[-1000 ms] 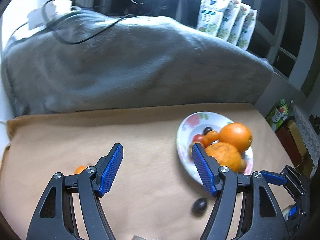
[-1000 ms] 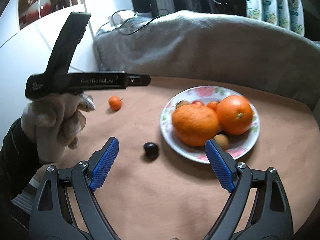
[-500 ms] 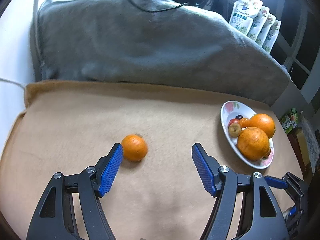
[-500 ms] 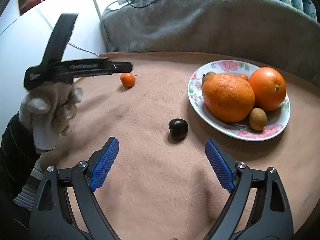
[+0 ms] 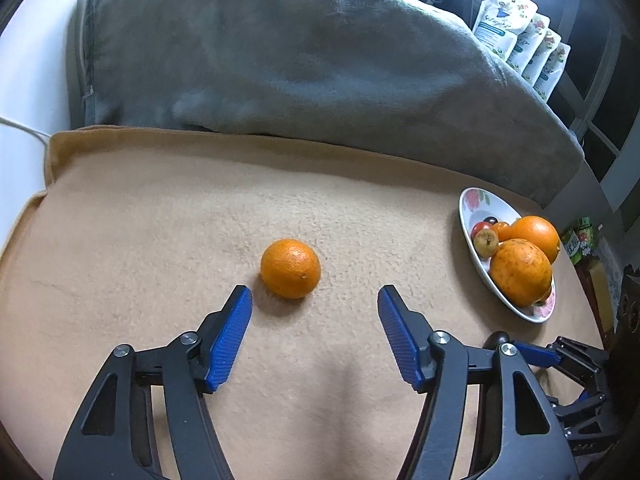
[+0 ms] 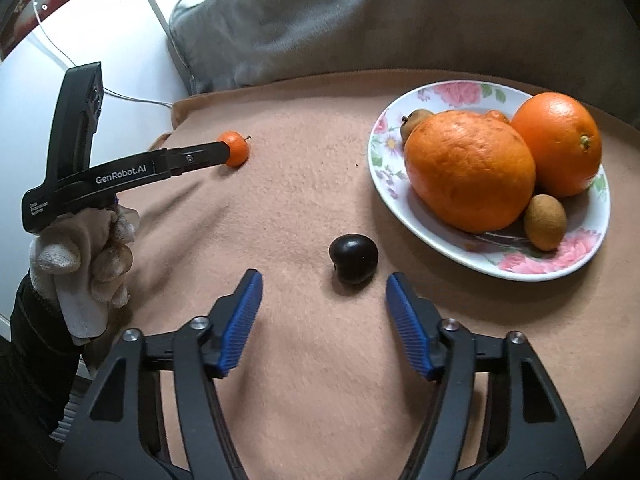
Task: Organize fruits
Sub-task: 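Close the left gripper on the orange while the right gripper grasps the dark plum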
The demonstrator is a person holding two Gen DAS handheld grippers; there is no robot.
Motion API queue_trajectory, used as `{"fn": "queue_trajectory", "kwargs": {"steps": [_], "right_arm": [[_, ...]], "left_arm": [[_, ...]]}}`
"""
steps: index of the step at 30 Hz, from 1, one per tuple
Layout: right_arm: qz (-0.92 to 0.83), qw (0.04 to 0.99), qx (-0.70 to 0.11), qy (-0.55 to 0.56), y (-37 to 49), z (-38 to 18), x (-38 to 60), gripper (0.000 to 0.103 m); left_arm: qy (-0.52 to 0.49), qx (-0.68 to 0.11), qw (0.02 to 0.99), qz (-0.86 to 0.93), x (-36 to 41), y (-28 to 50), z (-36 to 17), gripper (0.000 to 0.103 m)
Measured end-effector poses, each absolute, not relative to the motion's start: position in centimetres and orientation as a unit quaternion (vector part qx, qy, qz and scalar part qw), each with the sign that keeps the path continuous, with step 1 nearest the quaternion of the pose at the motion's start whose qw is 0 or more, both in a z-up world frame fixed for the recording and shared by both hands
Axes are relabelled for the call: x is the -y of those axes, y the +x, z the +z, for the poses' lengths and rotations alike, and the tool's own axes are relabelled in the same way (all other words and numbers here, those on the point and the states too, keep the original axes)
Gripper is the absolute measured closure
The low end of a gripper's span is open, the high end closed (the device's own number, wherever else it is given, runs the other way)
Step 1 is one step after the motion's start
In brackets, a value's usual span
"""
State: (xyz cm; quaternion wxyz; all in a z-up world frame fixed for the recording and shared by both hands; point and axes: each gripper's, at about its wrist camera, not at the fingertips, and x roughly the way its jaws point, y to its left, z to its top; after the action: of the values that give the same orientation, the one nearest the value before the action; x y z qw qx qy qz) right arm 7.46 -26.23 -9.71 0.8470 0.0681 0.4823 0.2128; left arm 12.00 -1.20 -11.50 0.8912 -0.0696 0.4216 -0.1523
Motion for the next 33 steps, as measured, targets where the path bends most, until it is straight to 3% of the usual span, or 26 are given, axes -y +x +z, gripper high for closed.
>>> {"fn": "queue_trajectory", "kwargs": {"steps": [26,33], "right_arm": [[0.147,0.857,-0.489,0.063,9.6,-10.4,25.4,0.069],[0.147,0.857,-0.489,0.071,9.5,-10.4,25.8,0.075]], "left_arm": [[-0.084,-0.445,0.878,-0.154,1.4,15.1,-13.2,0.067],[-0.084,-0.443,0.88,-0.151,1.5,15.4,-13.3,0.068]]}}
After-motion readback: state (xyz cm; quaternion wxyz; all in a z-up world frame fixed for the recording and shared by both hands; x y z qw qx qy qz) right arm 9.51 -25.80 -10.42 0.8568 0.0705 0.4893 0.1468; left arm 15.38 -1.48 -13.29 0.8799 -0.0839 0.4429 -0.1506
